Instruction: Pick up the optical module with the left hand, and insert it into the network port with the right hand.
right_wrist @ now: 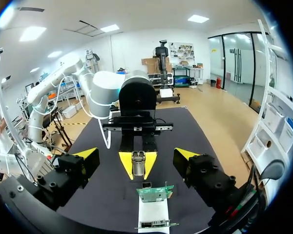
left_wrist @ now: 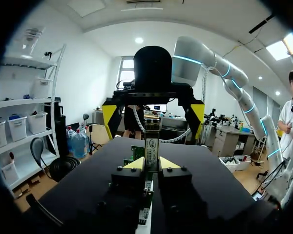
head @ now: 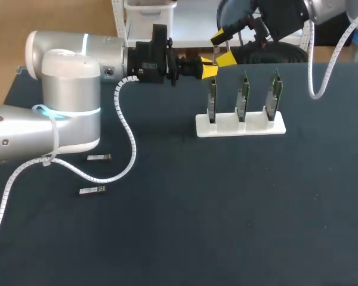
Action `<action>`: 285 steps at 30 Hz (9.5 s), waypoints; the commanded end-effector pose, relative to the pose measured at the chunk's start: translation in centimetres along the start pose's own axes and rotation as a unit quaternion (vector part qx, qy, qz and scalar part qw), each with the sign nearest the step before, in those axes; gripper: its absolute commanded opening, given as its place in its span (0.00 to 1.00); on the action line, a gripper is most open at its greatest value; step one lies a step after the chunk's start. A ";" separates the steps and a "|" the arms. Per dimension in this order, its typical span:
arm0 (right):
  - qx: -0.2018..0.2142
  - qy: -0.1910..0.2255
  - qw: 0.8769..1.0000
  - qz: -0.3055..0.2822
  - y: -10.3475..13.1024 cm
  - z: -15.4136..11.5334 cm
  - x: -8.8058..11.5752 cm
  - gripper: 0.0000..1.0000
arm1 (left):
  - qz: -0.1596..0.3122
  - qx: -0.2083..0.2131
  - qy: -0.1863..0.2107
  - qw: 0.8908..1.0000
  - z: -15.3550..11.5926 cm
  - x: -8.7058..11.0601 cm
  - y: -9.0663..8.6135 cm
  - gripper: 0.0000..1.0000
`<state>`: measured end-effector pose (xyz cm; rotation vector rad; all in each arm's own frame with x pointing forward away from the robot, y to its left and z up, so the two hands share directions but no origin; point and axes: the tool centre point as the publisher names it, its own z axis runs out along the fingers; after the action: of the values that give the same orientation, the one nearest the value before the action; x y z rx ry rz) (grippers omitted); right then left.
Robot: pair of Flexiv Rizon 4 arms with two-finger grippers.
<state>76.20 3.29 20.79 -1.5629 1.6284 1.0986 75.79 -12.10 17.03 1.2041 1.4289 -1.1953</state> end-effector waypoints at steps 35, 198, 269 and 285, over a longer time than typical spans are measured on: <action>0.018 0.004 1.000 0.013 0.7 -0.3 0.9 0.00 | 0.000 -0.002 0.000 1.000 0.0 0.0 -0.1 0.00; 0.040 0.060 0.997 -0.040 -1.3 1.6 3.7 0.00 | 0.000 0.001 0.197 0.980 -1.8 6.2 1.9 1.00; 0.063 0.055 0.997 0.005 -1.1 1.8 5.0 1.00 | 0.000 0.001 0.197 0.980 -1.8 6.2 1.9 1.00; 0.054 0.026 0.998 0.001 -1.1 1.2 4.1 0.00 | 0.000 0.001 0.197 0.980 -1.8 6.2 1.9 1.00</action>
<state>76.67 2.46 16.52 -1.5319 1.7000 0.9590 76.64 -9.31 10.91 1.4986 1.7085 -0.9927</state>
